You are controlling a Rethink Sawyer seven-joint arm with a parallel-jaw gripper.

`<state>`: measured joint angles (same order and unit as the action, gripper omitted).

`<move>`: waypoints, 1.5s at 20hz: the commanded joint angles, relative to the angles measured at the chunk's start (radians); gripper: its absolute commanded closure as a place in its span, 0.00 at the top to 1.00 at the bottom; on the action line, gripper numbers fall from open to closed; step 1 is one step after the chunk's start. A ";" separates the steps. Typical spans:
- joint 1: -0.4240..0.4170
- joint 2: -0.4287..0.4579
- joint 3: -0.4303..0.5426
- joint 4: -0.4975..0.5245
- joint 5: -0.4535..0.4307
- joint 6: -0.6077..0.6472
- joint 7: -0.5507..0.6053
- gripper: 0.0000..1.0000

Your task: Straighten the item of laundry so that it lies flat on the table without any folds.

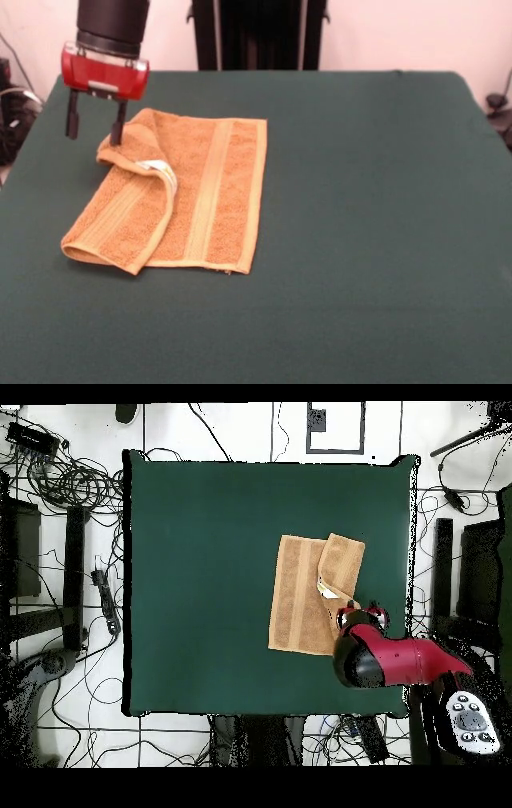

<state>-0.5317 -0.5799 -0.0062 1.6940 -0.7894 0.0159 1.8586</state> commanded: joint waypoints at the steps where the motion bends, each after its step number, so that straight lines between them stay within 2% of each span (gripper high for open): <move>1: 0.067 0.175 -0.011 -0.075 0.059 -0.098 0.160 1.00; 6: 0.062 0.218 -0.001 -0.104 0.072 -0.108 0.142 1.00; 12: 0.094 0.246 -0.028 -0.119 0.101 -0.128 0.139 1.00; 14: 0.081 0.259 -0.007 -0.124 0.096 -0.109 0.124 1.00; 20: 0.053 0.262 0.027 -0.077 0.098 -0.060 0.117 1.00; 21: 0.043 0.256 0.039 -0.068 0.094 -0.052 0.110 0.00; 24: 0.055 0.253 0.025 -0.063 0.086 -0.070 0.111 0.00; 28: 0.011 0.240 0.072 -0.043 0.070 -0.064 0.097 0.00; 30: -0.147 0.227 0.253 0.019 0.041 0.062 -0.005 0.00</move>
<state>-0.5537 -0.4376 -0.0091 1.6473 -0.7435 -0.0944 1.8586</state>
